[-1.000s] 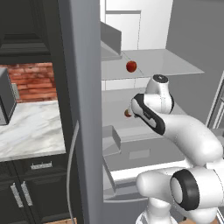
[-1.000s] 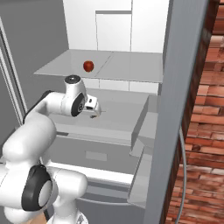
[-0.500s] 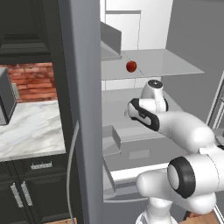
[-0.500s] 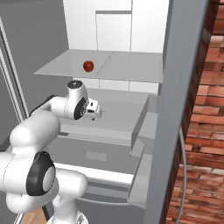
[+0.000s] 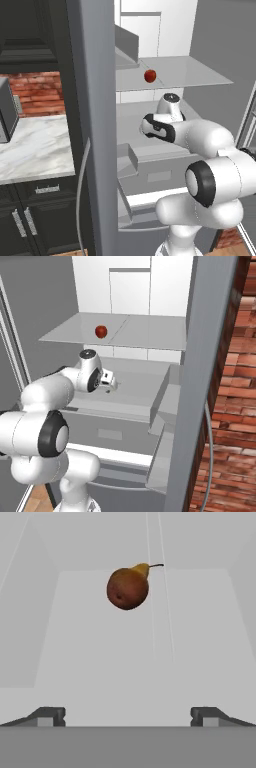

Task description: Pick the apple and pear from the fridge and place them inside the tupperware on the counter.

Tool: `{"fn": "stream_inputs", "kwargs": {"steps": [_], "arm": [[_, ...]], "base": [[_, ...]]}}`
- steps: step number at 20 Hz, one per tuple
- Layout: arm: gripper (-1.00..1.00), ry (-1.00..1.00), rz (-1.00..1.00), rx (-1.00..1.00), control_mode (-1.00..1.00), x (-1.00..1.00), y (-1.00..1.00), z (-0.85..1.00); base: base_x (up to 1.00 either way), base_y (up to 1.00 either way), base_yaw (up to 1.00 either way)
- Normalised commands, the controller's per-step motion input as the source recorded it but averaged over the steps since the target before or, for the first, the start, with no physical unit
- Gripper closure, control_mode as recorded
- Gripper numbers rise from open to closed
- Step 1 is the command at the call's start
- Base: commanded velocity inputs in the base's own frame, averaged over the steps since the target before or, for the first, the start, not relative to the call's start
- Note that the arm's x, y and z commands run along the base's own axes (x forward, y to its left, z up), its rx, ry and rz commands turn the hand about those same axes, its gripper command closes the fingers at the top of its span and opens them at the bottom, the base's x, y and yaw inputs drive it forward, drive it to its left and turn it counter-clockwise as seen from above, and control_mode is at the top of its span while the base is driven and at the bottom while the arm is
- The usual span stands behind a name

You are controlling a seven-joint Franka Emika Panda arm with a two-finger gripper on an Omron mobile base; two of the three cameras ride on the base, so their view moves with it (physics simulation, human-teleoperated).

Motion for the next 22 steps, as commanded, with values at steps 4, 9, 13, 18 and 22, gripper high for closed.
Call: {"fn": "stream_inputs", "kwargs": {"steps": [4,9,13,18,22], "arm": [[-1.0,0.0,-0.06,0.0,-1.0,0.24,0.0,-0.05],[-1.0,0.0,-0.04,0.0,-1.0,0.23,0.0,-0.04],[-1.0,0.0,-0.03,0.0,-1.0,0.21,0.01,-0.09],[-1.0,0.0,0.0,0.0,-1.0,0.13,0.0,-0.16],[-1.0,0.0,0.0,0.0,-1.0,0.12,0.0,-0.13]], "base": [[0.0,0.0,0.0],[0.0,0.0,0.0],[0.0,0.0,0.0],[0.0,0.0,0.0],[0.0,0.0,0.0]]}}
